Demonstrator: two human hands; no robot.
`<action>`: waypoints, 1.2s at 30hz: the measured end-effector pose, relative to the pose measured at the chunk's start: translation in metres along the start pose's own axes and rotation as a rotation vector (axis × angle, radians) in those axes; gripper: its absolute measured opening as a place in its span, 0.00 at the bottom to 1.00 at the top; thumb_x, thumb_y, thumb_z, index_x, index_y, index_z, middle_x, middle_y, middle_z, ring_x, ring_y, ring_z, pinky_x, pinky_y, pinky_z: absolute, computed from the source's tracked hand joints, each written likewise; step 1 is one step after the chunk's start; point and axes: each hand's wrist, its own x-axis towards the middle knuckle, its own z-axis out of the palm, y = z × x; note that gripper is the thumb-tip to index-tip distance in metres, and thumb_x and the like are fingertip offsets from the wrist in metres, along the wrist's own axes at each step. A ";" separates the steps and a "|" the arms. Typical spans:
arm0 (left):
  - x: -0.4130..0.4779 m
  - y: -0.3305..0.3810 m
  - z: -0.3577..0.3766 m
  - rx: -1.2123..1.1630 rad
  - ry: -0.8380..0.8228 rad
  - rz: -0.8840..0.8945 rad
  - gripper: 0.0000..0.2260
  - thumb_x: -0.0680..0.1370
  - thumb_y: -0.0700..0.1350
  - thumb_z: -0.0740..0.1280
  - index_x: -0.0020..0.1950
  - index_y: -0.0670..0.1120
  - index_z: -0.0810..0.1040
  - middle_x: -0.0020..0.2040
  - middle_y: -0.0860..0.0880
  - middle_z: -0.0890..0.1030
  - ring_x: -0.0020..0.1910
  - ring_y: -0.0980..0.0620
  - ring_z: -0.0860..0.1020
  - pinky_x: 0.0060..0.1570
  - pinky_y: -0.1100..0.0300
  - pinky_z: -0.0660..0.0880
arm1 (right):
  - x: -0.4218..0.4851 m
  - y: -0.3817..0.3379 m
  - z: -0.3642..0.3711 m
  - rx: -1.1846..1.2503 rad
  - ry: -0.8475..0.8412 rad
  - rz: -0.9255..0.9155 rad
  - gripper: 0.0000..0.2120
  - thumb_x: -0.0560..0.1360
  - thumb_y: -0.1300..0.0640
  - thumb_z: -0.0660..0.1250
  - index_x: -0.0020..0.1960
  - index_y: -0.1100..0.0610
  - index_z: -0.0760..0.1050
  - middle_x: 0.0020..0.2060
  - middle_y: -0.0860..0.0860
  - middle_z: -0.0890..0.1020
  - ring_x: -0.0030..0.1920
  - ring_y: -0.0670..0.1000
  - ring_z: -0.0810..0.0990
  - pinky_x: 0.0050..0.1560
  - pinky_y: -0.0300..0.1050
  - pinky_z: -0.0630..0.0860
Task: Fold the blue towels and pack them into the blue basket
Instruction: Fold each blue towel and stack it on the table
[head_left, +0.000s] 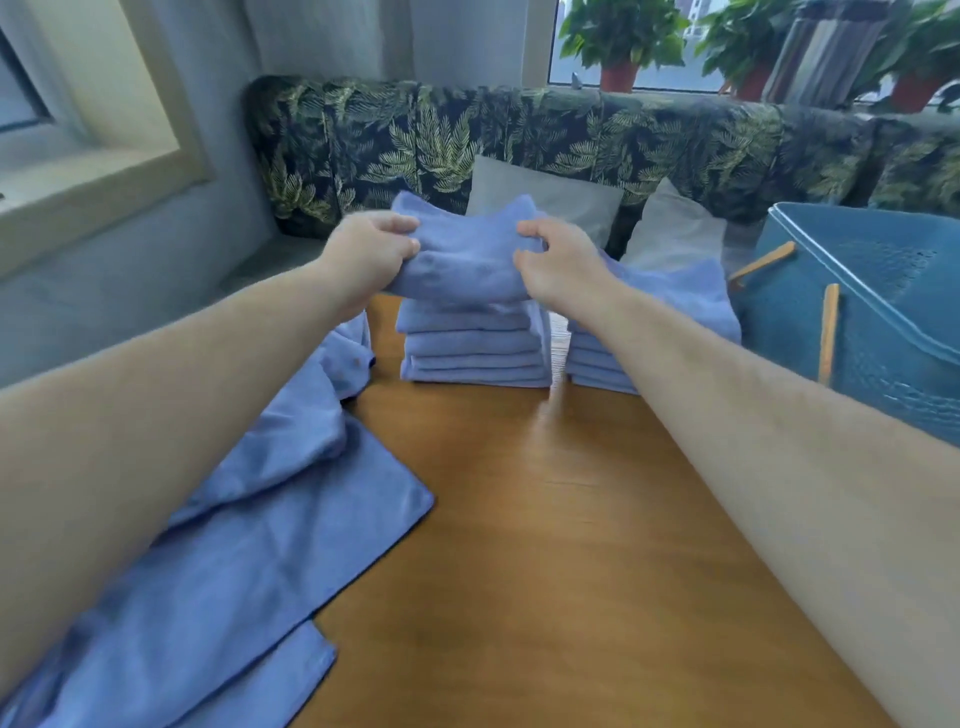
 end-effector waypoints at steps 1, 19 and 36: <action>0.005 -0.012 0.006 0.103 -0.041 -0.002 0.11 0.80 0.43 0.68 0.62 0.48 0.81 0.54 0.51 0.79 0.55 0.55 0.75 0.51 0.66 0.70 | 0.002 0.008 0.008 -0.157 -0.025 0.008 0.19 0.81 0.57 0.59 0.71 0.54 0.74 0.63 0.59 0.75 0.51 0.54 0.80 0.47 0.35 0.73; -0.034 -0.041 0.001 0.622 -0.060 0.433 0.26 0.79 0.61 0.48 0.69 0.56 0.77 0.72 0.52 0.75 0.74 0.54 0.68 0.72 0.50 0.66 | -0.039 -0.019 0.059 -0.470 0.211 -0.542 0.21 0.80 0.53 0.51 0.56 0.58 0.80 0.55 0.54 0.82 0.61 0.60 0.78 0.65 0.53 0.68; -0.119 -0.118 -0.137 1.138 -0.116 0.057 0.09 0.80 0.51 0.62 0.54 0.54 0.82 0.56 0.49 0.78 0.59 0.45 0.74 0.53 0.51 0.67 | -0.107 -0.106 0.199 -0.461 -0.312 -0.495 0.12 0.81 0.52 0.60 0.60 0.51 0.79 0.60 0.52 0.77 0.61 0.59 0.73 0.50 0.48 0.62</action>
